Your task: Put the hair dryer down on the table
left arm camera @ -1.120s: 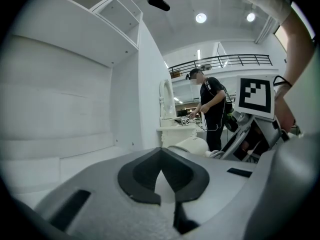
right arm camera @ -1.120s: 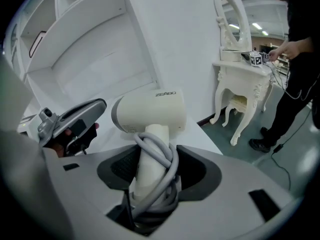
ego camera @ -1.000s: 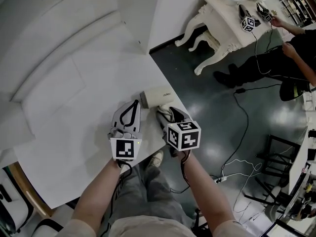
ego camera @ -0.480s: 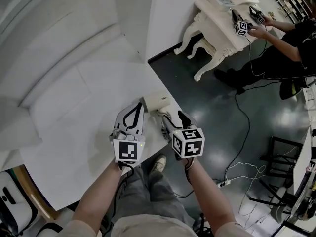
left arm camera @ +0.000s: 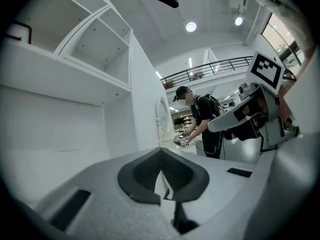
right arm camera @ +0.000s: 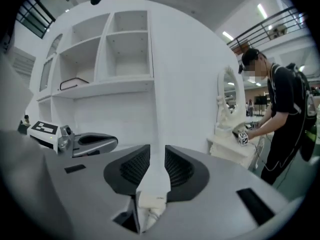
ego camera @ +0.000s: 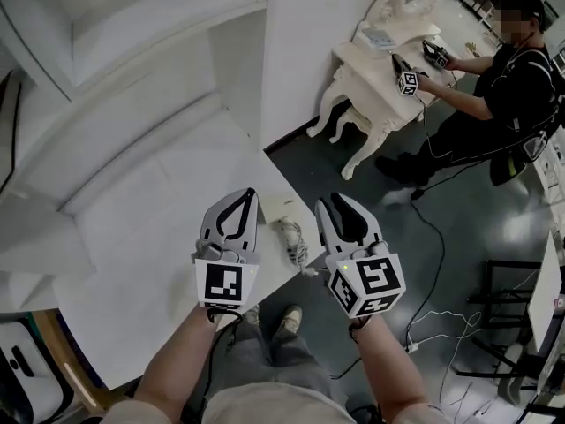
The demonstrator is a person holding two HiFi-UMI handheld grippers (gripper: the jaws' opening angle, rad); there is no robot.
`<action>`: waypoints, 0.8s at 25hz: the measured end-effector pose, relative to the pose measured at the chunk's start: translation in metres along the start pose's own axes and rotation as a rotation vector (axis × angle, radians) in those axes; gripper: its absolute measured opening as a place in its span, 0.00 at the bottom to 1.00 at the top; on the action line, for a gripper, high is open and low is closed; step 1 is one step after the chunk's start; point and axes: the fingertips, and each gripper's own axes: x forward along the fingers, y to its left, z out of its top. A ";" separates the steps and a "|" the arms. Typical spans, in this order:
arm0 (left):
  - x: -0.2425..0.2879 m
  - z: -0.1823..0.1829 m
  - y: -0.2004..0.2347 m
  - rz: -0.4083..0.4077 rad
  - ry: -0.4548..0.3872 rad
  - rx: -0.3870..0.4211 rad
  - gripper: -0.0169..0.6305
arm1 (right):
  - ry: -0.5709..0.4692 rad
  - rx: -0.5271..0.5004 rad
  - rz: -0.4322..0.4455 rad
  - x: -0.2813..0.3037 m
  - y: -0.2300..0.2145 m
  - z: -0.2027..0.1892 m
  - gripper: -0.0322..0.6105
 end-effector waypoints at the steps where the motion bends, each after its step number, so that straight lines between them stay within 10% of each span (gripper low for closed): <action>1: -0.003 0.016 0.004 0.005 -0.013 -0.005 0.04 | -0.039 -0.015 -0.002 -0.009 0.004 0.020 0.20; 10: -0.048 0.162 0.012 -0.015 -0.114 0.075 0.05 | -0.307 -0.115 0.050 -0.102 0.053 0.163 0.11; 20: -0.113 0.245 0.000 -0.050 -0.189 0.115 0.05 | -0.426 -0.164 0.104 -0.182 0.097 0.208 0.09</action>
